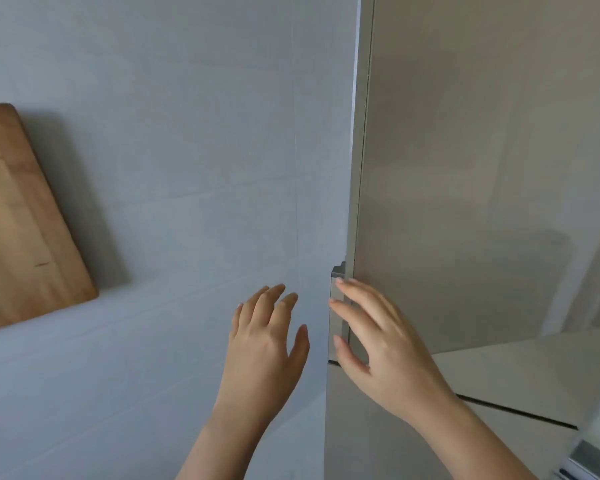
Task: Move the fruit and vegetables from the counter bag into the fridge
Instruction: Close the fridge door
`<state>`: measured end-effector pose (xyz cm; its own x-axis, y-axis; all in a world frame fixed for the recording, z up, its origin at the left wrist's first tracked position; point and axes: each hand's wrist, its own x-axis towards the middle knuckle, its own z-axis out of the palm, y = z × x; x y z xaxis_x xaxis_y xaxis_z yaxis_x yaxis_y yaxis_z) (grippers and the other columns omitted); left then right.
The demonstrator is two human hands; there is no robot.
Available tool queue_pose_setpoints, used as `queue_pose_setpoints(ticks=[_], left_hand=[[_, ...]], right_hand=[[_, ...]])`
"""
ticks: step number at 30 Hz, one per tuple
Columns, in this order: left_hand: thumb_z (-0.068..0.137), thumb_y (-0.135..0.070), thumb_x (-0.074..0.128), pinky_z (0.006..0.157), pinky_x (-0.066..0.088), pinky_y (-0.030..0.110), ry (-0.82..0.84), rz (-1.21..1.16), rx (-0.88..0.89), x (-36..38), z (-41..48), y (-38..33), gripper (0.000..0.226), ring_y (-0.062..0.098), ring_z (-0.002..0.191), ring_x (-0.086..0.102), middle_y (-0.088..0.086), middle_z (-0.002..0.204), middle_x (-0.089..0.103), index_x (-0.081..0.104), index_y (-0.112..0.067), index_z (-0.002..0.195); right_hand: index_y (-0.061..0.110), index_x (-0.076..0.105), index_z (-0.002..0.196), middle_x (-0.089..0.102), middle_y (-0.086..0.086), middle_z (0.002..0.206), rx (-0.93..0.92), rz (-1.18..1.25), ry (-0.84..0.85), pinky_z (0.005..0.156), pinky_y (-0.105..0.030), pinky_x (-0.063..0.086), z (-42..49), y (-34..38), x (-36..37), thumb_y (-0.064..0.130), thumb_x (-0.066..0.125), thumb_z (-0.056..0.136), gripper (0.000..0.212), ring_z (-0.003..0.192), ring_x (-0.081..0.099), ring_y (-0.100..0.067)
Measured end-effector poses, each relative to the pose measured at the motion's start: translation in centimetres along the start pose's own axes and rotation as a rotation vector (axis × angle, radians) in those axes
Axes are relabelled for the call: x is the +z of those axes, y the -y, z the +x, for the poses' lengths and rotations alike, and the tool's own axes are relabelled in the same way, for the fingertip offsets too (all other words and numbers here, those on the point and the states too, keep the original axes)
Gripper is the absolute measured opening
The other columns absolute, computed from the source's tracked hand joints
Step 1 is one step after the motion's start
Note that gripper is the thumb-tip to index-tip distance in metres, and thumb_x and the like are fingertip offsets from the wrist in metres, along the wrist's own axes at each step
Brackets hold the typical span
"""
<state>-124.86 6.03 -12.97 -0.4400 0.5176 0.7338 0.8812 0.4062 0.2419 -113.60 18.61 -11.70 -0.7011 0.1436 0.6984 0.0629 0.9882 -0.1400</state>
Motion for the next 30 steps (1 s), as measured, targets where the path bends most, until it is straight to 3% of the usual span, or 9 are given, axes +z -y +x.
queue_pose_setpoints(ticks=[5, 9, 14, 19, 22, 25, 30], left_hand=[[0.083, -0.033, 0.041, 0.088, 0.048, 0.049, 0.024, -0.01, 0.019, 2.8, 2.4, 1.1, 0.042, 0.031, 0.11, 0.054, 0.01, 0.117, 0.062, 0.06, -0.008, 0.112], [0.082, -0.032, 0.041, 0.088, 0.048, 0.048, 0.031, -0.019, 0.046, 4.7, 4.5, 2.0, 0.041, 0.032, 0.108, 0.056, 0.011, 0.115, 0.062, 0.06, -0.008, 0.11], [0.081, -0.031, 0.042, 0.084, 0.05, 0.049, 0.057, -0.064, 0.097, 7.3, 7.1, 3.1, 0.041, 0.033, 0.105, 0.058, 0.012, 0.113, 0.063, 0.061, -0.008, 0.109], [0.081, -0.031, 0.041, 0.082, 0.05, 0.053, 0.089, -0.1, 0.134, 9.4, 10.1, 4.5, 0.042, 0.035, 0.105, 0.059, 0.014, 0.113, 0.064, 0.062, -0.006, 0.108], [0.081, -0.031, 0.041, 0.082, 0.051, 0.053, 0.108, -0.109, 0.156, 10.6, 11.7, 5.3, 0.043, 0.035, 0.105, 0.059, 0.013, 0.113, 0.064, 0.062, -0.006, 0.108], [0.081, -0.032, 0.04, 0.083, 0.051, 0.051, 0.116, -0.112, 0.182, 11.7, 12.7, 6.1, 0.043, 0.034, 0.105, 0.06, 0.012, 0.112, 0.064, 0.063, -0.007, 0.108], [0.081, -0.032, 0.04, 0.083, 0.051, 0.051, 0.126, -0.139, 0.197, 13.1, 13.7, 6.7, 0.043, 0.034, 0.103, 0.06, 0.013, 0.112, 0.065, 0.064, -0.006, 0.107]], right_hand=[[0.009, 0.057, 0.116, 0.051, -0.013, 0.132, 0.078, -0.111, -0.065, 0.096, -0.051, 0.042, 2.8, -3.2, 1.9, 0.03, 0.044, 0.082, 0.042, 0.126, 0.038, -0.028], [0.008, 0.058, 0.119, 0.051, -0.017, 0.132, 0.199, -0.271, -0.023, 0.091, -0.062, 0.037, 5.1, -5.6, 3.2, 0.035, 0.042, 0.08, 0.05, 0.126, 0.039, -0.037], [0.008, 0.053, 0.127, 0.048, -0.02, 0.135, 0.311, -0.383, 0.099, 0.093, -0.066, 0.031, 7.8, -8.6, 5.5, 0.03, 0.065, 0.077, 0.055, 0.126, 0.04, -0.044], [0.021, 0.008, 0.147, 0.005, -0.01, 0.155, 0.442, -0.408, 0.195, 0.111, -0.052, 0.001, 10.4, -10.8, 7.4, 0.043, 0.039, 0.093, 0.066, 0.141, -0.002, -0.031], [0.023, -0.003, 0.146, 0.003, -0.01, 0.156, 0.526, -0.419, 0.234, 0.111, -0.051, 0.0, 11.6, -12.1, 8.3, 0.046, 0.033, 0.094, 0.068, 0.141, -0.004, -0.03], [0.019, 0.002, 0.147, 0.008, -0.013, 0.155, 0.549, -0.409, 0.222, 0.111, -0.052, 0.004, 11.8, -13.0, 9.6, 0.045, 0.039, 0.092, 0.07, 0.142, 0.001, -0.03], [0.009, 0.039, 0.137, 0.034, -0.024, 0.144, 0.549, -0.406, 0.142, 0.101, -0.062, 0.023, 11.5, -13.2, 10.9, 0.037, 0.065, 0.08, 0.07, 0.132, 0.033, -0.039]])
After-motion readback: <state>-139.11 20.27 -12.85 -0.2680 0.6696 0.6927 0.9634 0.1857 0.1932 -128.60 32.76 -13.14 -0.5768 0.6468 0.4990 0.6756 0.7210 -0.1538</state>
